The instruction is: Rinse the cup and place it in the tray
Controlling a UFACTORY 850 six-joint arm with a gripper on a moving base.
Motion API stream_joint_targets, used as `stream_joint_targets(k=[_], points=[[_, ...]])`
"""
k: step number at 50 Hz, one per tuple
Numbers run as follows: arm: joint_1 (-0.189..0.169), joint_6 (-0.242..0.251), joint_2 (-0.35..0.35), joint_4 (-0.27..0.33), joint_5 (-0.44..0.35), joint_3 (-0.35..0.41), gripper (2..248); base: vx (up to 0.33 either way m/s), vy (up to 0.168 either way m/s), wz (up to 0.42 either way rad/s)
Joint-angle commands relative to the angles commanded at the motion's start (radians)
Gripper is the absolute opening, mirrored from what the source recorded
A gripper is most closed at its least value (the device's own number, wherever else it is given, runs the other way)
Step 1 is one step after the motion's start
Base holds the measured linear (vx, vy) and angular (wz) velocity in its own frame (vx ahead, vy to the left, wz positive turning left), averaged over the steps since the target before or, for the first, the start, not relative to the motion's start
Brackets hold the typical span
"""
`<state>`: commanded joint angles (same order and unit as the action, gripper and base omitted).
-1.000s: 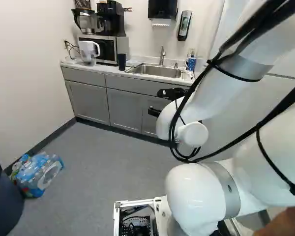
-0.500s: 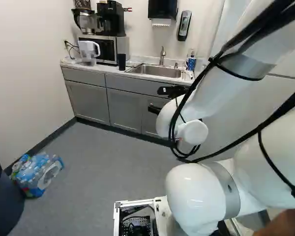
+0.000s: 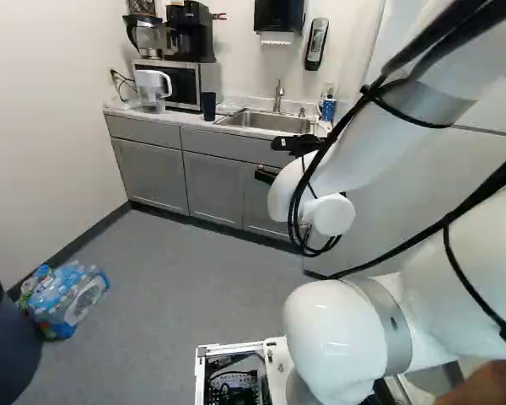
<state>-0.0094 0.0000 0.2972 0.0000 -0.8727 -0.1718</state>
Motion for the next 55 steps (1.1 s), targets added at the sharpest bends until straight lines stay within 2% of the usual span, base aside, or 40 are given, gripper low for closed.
stream_joint_targets(k=[55], points=[[0.0, 0.0, -0.043, 0.0, 0.0, -0.168, 247, 0.0, 0.0, 0.0]])
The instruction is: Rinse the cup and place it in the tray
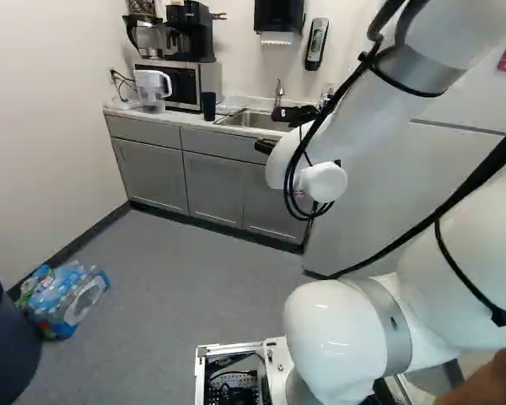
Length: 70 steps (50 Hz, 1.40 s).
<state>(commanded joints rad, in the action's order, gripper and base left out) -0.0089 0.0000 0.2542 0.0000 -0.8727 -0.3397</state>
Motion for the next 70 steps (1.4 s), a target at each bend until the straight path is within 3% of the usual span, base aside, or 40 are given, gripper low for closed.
stream_joint_targets(k=[50, 70], points=[[0.001, 0.0, -0.026, 0.0, 0.002, -0.136, 247, 0.0, 0.0, 0.0], [0.001, 0.0, -0.035, 0.0, 0.04, -0.188, 247, 0.0, 0.0, 0.0]])
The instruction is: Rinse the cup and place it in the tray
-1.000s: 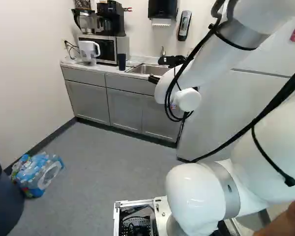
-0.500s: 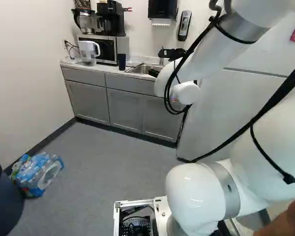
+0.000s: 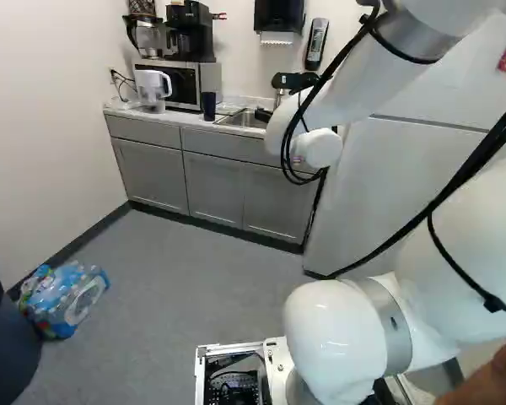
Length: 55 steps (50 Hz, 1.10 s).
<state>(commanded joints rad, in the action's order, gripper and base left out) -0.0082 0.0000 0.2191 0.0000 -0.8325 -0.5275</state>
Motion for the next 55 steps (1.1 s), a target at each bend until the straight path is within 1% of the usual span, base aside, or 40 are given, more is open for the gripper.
stream_joint_targets(k=[35, 55], points=[[0.0, 0.0, -0.017, 0.0, 0.11, -0.091, 247, 0.0, 0.0, 0.0], [0.0, 0.0, -0.02, 0.0, 0.16, -0.136, 247, 0.0, 0.0, 0.0]])
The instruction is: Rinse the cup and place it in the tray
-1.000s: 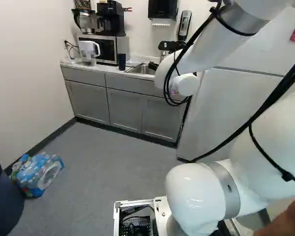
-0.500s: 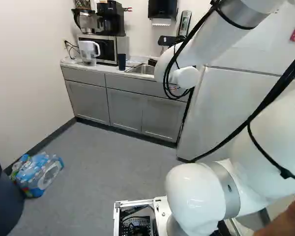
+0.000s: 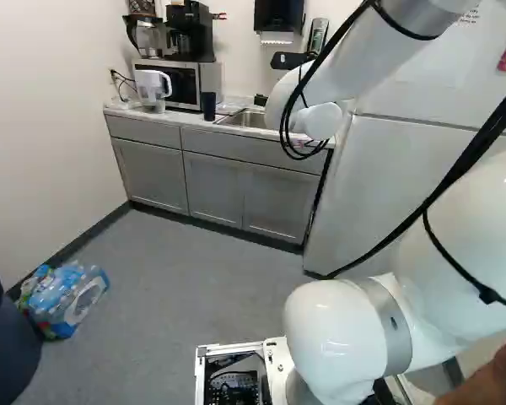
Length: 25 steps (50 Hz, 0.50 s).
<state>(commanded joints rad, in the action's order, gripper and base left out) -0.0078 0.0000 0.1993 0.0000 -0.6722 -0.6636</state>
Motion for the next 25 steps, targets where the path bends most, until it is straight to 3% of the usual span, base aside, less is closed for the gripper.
stream_joint_targets(k=[25], points=[[0.0, 0.0, 0.0, 0.0, 0.051, -0.053, 247, 0.0, 0.0, 0.0]])
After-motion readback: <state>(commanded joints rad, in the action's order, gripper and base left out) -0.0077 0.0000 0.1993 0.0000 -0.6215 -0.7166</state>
